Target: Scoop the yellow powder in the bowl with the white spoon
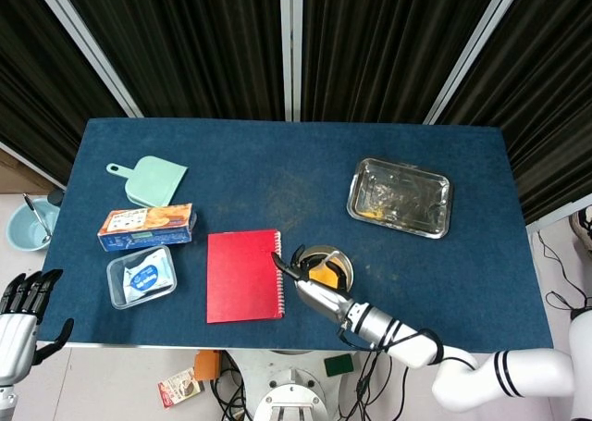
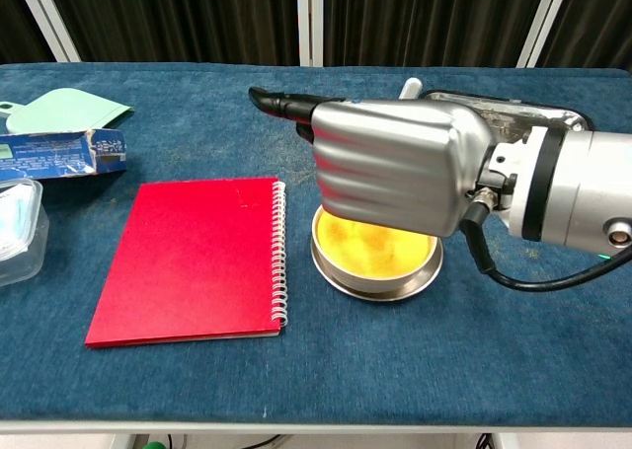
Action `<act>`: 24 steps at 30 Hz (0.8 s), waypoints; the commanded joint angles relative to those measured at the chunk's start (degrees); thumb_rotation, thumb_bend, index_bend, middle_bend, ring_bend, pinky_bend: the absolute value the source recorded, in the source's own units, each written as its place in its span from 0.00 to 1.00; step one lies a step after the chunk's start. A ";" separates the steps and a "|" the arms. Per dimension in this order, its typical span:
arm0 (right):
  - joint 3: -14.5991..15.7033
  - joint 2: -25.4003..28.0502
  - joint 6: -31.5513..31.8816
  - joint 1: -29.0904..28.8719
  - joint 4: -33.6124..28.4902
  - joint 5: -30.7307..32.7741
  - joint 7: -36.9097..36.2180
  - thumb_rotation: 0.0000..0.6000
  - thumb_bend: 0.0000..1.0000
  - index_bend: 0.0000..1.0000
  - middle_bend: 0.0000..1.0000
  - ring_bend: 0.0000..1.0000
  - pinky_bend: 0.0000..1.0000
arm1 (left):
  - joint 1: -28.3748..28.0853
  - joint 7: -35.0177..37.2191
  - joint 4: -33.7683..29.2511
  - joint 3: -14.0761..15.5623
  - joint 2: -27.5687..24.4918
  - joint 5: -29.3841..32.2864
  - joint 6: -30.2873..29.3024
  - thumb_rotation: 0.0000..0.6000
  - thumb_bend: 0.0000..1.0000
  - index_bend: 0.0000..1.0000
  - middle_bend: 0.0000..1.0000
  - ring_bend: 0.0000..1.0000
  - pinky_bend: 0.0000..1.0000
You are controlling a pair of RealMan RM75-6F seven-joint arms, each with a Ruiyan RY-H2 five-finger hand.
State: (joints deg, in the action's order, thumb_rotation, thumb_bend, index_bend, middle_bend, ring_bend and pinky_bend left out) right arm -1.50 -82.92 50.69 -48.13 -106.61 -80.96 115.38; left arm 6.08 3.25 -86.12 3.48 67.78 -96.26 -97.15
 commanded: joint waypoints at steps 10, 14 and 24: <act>1.33 1.27 2.20 -0.37 -0.61 -1.14 -3.72 1.00 0.45 0.91 0.63 0.34 0.00 | -0.31 -1.55 -1.61 0.05 -0.69 -0.19 0.46 1.00 0.33 0.07 0.11 0.07 0.07; 1.88 1.28 3.41 0.14 -0.37 -2.20 -6.48 1.00 0.45 0.91 0.63 0.34 0.00 | -0.31 -1.74 -1.89 0.02 -0.87 -0.17 0.40 1.00 0.33 0.07 0.11 0.07 0.07; -0.72 -1.15 10.92 3.44 5.39 -3.46 -20.80 1.00 0.45 0.91 0.62 0.34 0.00 | -0.60 -2.03 -2.24 0.04 -1.20 -0.43 0.67 1.00 0.33 0.07 0.11 0.07 0.07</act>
State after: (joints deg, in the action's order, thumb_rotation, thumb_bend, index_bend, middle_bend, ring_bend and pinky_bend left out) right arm -0.65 -83.43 58.54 -46.05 -103.17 -84.06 98.80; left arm 5.48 1.21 -88.35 3.52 66.59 -96.68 -96.48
